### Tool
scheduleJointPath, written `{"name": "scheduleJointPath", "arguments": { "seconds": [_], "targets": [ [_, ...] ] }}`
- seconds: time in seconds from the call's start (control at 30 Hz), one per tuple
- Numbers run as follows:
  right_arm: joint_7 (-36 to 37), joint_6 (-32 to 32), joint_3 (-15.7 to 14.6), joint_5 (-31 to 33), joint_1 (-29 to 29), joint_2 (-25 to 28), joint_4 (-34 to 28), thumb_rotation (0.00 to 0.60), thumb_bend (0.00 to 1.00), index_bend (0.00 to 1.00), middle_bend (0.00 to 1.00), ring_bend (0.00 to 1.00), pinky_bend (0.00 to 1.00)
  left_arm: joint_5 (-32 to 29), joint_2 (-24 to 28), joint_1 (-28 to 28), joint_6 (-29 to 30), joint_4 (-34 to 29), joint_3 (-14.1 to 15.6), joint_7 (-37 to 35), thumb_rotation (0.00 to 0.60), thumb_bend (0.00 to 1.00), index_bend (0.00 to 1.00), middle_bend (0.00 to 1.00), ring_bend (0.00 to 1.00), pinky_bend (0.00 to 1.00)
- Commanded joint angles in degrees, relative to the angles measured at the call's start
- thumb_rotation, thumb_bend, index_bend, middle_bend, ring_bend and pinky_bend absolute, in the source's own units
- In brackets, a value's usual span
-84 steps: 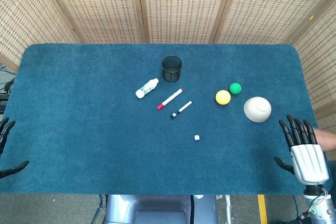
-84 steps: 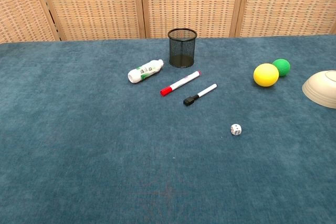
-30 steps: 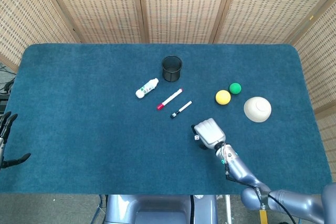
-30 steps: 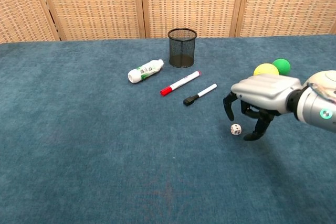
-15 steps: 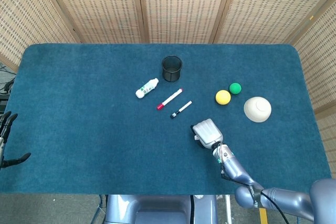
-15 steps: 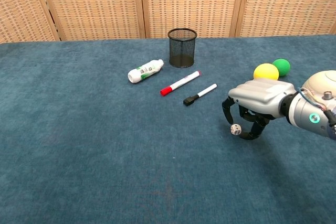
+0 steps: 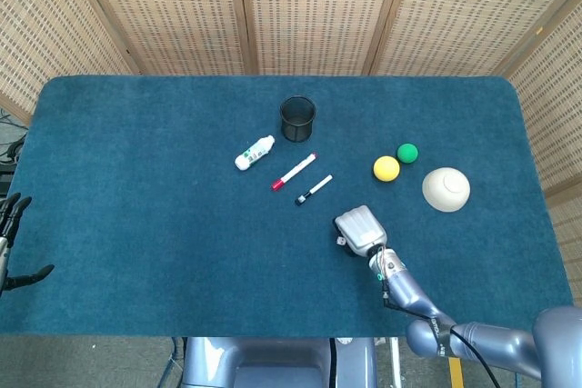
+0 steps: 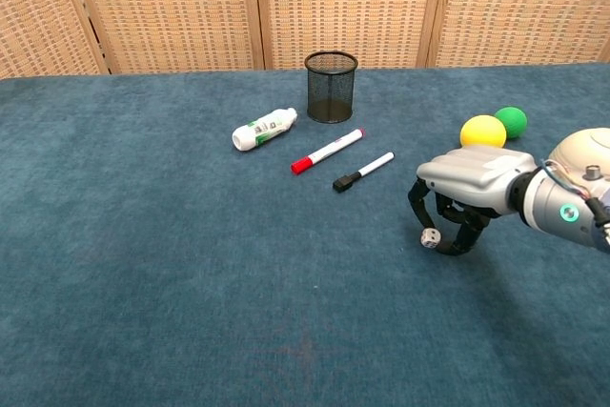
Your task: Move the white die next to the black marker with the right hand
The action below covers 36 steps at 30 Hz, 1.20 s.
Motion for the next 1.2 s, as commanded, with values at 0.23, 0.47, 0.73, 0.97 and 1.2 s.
{"name": "scheduleJointPath", "arguments": {
  "seconds": [0.23,0.47,0.73,0.97,1.2],
  "targets": [
    [1.86,3.50,1.85,-2.75,-0.34,7.34,-9.67,0.600,0.41,0.59,0.89,1.00,1.00,0.32,0.34,0.07,0.09,-0.16,0.15,-0.62,0.600,0.00,0.00,0.00,0.00,0.00],
    [-1.07,9.66,6.99,-2.79,-0.46,21.55,-26.20,0.600,0.42,0.59,0.89,1.00,1.00,1.83,0.93,0.71,1.46,-0.35,0.63,-2.04,0.600,0.00,0.00,0.00,0.00,0.00],
    [-3.53,12.83,10.54,4.19,1.04,27.50,-31.81,0.600,0.44,0.57,0.89,1.00,1.00,2.80,1.41,1.37,2.81,-0.11,0.82,-3.93,0.600,0.00,0.00,0.00,0.00,0.00],
    [-3.89,13.42,9.68,4.47,2.18,27.28,-31.33,0.600,0.26,0.06,0.87,1.00,1.00,2.75,1.55,1.35,2.67,0.10,0.81,-4.43,0.600,0.00,0.00,0.00,0.00,0.00],
    [-3.52,14.75,8.55,4.02,2.47,26.18,-30.41,0.600,0.26,0.06,0.87,1.00,1.00,2.38,1.48,1.18,2.24,0.13,0.71,-4.23,0.600,0.00,0.00,0.00,0.00,0.00]
  ]
}}
